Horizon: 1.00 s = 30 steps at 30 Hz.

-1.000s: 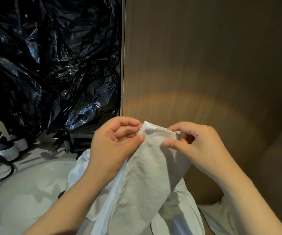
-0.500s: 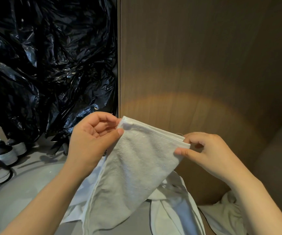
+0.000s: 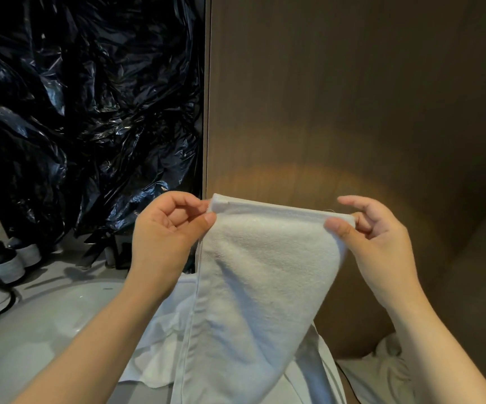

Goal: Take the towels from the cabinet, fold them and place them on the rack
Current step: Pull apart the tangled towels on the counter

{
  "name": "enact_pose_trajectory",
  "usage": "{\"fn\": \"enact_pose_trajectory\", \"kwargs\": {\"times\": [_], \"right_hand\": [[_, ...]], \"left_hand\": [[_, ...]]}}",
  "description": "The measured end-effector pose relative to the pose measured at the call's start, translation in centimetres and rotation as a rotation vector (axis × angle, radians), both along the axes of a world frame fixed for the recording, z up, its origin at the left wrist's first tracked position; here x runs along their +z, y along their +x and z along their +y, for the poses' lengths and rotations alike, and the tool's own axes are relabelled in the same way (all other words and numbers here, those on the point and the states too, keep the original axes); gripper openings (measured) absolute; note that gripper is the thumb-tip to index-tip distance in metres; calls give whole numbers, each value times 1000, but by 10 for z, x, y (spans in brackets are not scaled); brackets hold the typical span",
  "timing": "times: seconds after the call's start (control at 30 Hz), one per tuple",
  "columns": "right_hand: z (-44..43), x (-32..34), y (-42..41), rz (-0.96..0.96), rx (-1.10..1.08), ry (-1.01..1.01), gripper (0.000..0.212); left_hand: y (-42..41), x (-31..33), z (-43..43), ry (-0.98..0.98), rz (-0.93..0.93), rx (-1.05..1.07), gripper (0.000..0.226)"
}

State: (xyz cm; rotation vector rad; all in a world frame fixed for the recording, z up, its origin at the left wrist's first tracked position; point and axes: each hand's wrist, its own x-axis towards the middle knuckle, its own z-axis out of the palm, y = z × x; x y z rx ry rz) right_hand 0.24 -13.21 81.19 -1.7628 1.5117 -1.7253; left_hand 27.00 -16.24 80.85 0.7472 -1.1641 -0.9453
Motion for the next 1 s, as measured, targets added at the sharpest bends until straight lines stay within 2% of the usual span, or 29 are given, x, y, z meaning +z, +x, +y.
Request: {"fn": "enact_pose_trajectory", "kwargs": {"times": [0.13,0.2,0.4,0.47,0.57,0.63,0.7,0.83,0.93,1.0], "right_hand": [[3,-2,-6,-23,-31,13,35],[7,-1,-12,33,-31,61,43],[9,10,7,450,66,91,62],[6,14,22,466,152,76,56],[2,19,36,440,217,30,26],[0,19,43,421,233,18,14],[-2,17,47,444,232,21,16],[-6,19,47,424,246,30,17],[-9,27,44,426,259,6,16],[-11,28,46,433,275,13,16]], "left_hand": [[-12,3,2,-10,8,-37,36],[-19,5,5,-18,6,-67,36],[-40,13,14,-60,-21,-136,28],[-43,14,17,-67,-22,-165,28],[-42,17,18,-84,-40,-182,28],[-39,15,17,-88,-53,-175,26],[-35,8,17,-77,-104,-174,23],[-17,-26,18,-14,-331,-183,18],[-10,-49,17,54,-355,-262,20],[-10,-59,14,45,-382,-336,11]]}}
